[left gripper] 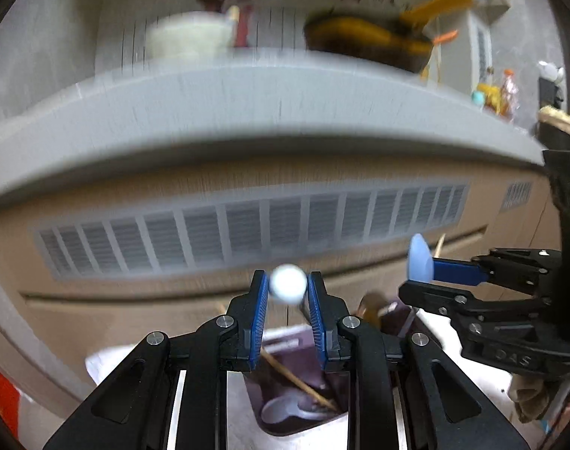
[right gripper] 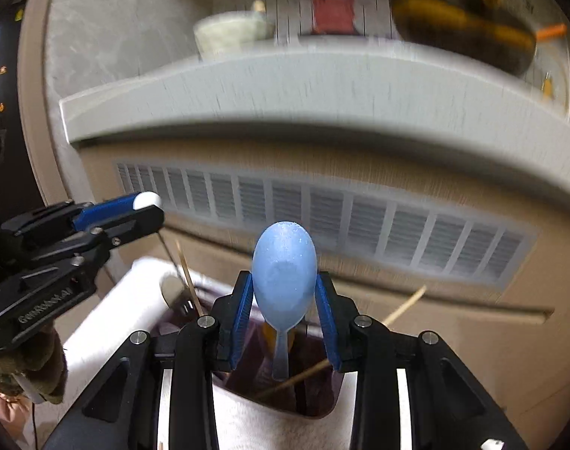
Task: Organize utensils
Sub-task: 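Carry both spoons over the purple caddy and lower them in with both tools, then open both tools and move them back toward the wooden chopsticks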
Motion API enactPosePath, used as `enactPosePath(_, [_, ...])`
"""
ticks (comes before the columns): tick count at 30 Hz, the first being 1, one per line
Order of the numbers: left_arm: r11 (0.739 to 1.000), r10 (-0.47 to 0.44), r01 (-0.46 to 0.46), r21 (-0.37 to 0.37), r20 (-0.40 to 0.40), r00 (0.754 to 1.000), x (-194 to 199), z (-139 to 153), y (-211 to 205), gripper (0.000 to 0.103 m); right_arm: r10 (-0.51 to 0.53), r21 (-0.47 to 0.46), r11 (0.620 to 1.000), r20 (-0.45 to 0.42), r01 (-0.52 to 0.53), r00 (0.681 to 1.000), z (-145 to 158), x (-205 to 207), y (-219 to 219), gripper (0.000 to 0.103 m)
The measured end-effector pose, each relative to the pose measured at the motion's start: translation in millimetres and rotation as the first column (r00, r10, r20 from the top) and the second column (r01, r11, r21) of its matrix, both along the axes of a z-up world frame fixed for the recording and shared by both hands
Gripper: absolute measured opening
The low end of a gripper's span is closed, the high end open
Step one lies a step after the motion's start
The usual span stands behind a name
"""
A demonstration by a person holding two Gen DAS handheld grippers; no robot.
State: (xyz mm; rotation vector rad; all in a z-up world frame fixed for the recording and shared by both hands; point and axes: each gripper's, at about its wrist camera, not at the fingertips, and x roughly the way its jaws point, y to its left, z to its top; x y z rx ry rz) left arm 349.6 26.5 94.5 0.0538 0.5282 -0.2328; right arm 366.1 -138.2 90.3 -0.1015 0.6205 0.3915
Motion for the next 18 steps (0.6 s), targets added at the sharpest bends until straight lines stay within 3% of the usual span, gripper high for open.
enactPosePath(4, [1.0, 0.023, -0.023, 0.008, -0.067, 0.997, 9, -22, -4, 0.027, 0.003, -0.036, 0.999, -0.096, -0.006, 0.995, -30, 8, 0, 0.036])
enactPosePath(6, [0.999, 0.03, -0.03, 0.016, -0.061, 0.998, 2, -24, -7, 0.032, -0.02, -0.041, 0.999, -0.113, 0.015, 0.993, -38, 4, -5, 0.044])
enactPosePath(10, [0.998, 0.039, -0.038, 0.043, -0.028, 0.999, -21, -20, -8, 0.046, -0.074, -0.037, 0.997, -0.093, 0.07, 0.993, -46, -23, -25, 0.051])
enactPosePath(15, [0.997, 0.029, -0.028, 0.065, -0.024, 0.999, -52, -19, -15, 0.046, -0.153, -0.083, 0.986, -0.074, 0.146, 0.986, -58, -73, -49, 0.07])
enactPosePath(18, [0.997, 0.032, -0.03, 0.07, -0.023, 0.999, -73, -20, -16, 0.053, -0.202, -0.133, 0.972, -0.067, 0.192, 0.977, -66, -102, -60, 0.083])
